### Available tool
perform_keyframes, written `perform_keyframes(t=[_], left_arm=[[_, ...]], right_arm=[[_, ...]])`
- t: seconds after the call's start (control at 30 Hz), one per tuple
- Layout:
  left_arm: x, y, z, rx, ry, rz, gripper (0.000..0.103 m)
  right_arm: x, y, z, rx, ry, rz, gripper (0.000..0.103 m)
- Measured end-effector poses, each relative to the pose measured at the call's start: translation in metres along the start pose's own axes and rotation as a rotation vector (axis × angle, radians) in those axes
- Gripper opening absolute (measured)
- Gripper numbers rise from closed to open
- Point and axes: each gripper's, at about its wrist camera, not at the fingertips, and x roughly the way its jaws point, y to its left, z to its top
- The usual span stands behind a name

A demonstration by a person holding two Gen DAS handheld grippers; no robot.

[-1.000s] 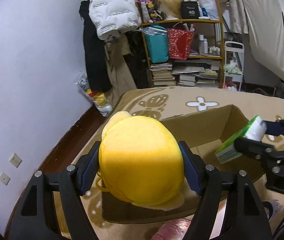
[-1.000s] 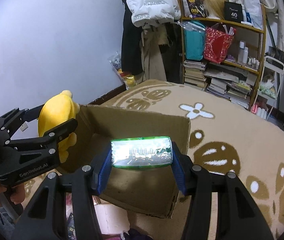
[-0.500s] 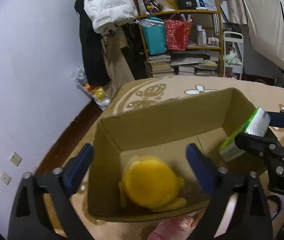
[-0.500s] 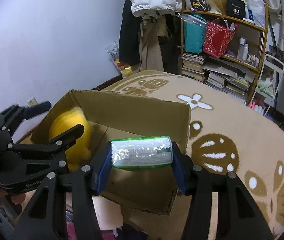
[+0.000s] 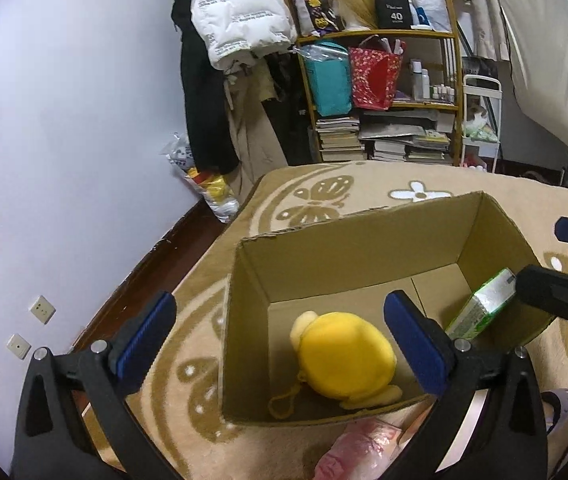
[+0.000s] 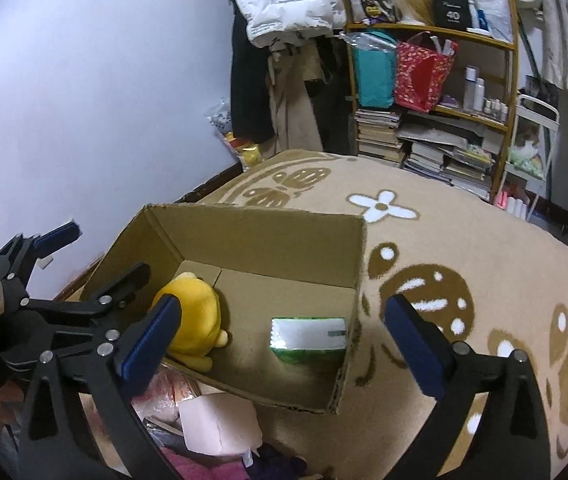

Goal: Organize soft objects
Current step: 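Withdraw both grippers from the box back toward the pile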

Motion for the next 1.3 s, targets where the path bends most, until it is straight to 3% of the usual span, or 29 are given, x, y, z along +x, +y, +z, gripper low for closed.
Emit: perform_keyframes(t=[0.17, 0.47, 0.73, 0.93, 1.13, 1.3], left_arm=[[-0.018, 0.012, 0.0, -0.026, 0.029, 0.014, 0.103], [-0.054, 0.028, -0.006, -0.05, 0.001, 0.049, 0.103], [-0.09, 0.014, -0.024, 0.07, -0.016, 0.125, 0.103], [-0.101, 0.009, -0.034, 0.092, 0.017, 0.083, 0.103], [-0.08, 0.006, -0.043, 0.045, 0.131, -0.015, 0.103], [-0.058, 0.003, -0.053, 0.048, 0.22, -0.029, 0.103]], right_arm=[[-0.016, 0.0, -0.002, 0.023, -0.006, 0.0, 0.103], [-0.055, 0.006, -0.005, 0.036, -0.029, 0.03, 0.103], [-0.08, 0.021, -0.021, 0.003, -0.022, 0.033, 0.103], [-0.091, 0.026, -0.039, 0.015, -0.006, 0.041, 0.103], [-0.092, 0.029, -0.05, 0.046, 0.016, 0.044, 0.103], [-0.081, 0.025, -0.057, 0.078, 0.049, 0.075, 0.103]])
